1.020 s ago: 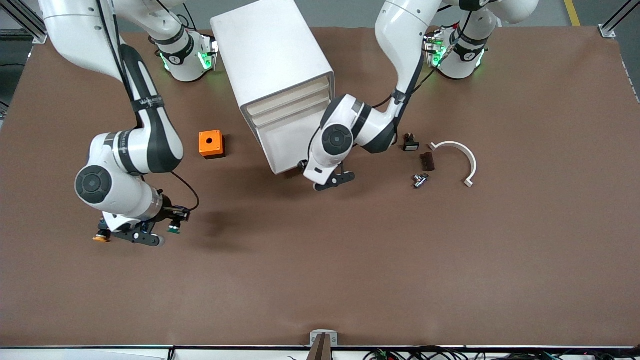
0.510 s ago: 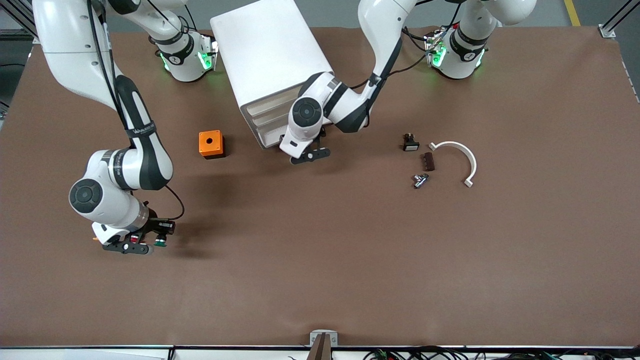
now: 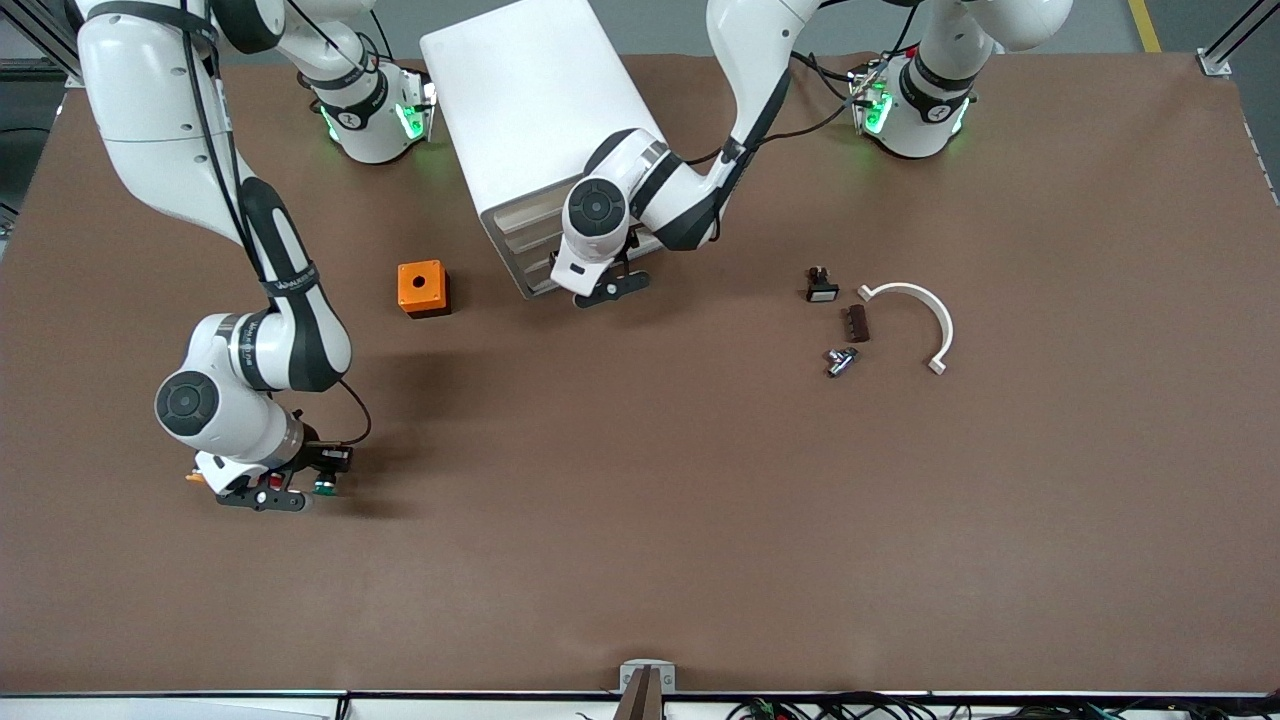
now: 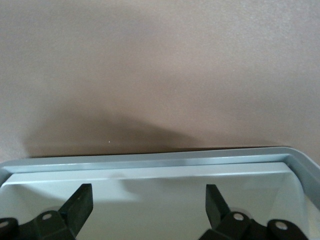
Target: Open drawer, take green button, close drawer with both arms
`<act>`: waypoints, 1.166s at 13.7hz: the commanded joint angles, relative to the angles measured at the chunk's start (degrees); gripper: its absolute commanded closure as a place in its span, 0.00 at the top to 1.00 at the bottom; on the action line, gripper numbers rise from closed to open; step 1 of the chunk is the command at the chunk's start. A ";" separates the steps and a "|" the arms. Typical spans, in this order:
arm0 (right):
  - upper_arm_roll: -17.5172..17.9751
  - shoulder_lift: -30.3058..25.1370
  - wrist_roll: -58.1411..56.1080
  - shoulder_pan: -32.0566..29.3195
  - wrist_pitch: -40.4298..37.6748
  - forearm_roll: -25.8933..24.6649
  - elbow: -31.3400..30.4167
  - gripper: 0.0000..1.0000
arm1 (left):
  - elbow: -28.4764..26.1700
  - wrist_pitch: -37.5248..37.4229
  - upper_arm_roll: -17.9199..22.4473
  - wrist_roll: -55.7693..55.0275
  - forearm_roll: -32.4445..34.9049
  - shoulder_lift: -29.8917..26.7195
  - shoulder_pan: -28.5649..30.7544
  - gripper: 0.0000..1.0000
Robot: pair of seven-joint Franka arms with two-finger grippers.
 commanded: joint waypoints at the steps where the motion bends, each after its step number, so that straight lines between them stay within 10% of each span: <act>1: 0.94 0.95 0.51 -1.02 0.31 -0.16 0.65 0.00 | -1.05 0.11 0.51 -1.26 -0.69 -1.62 1.02 1.00; 9: 1.20 1.75 0.59 -0.31 1.01 -0.07 0.65 0.04 | -0.34 -8.13 11.41 6.46 11.16 -12.85 15.23 1.00; 10: 1.20 1.75 0.59 -0.31 0.92 -0.15 0.74 0.27 | -0.25 -9.71 11.41 8.48 13.44 -15.05 17.87 1.00; 11: 1.20 1.75 0.59 -0.49 1.01 -0.07 0.74 0.87 | -0.25 -10.77 11.50 8.67 15.12 -17.07 19.90 1.00; 16: 1.11 1.13 -0.20 -0.84 0.49 -0.24 1.09 1.00 | 2.54 -17.35 11.68 8.94 18.37 -24.99 30.10 1.00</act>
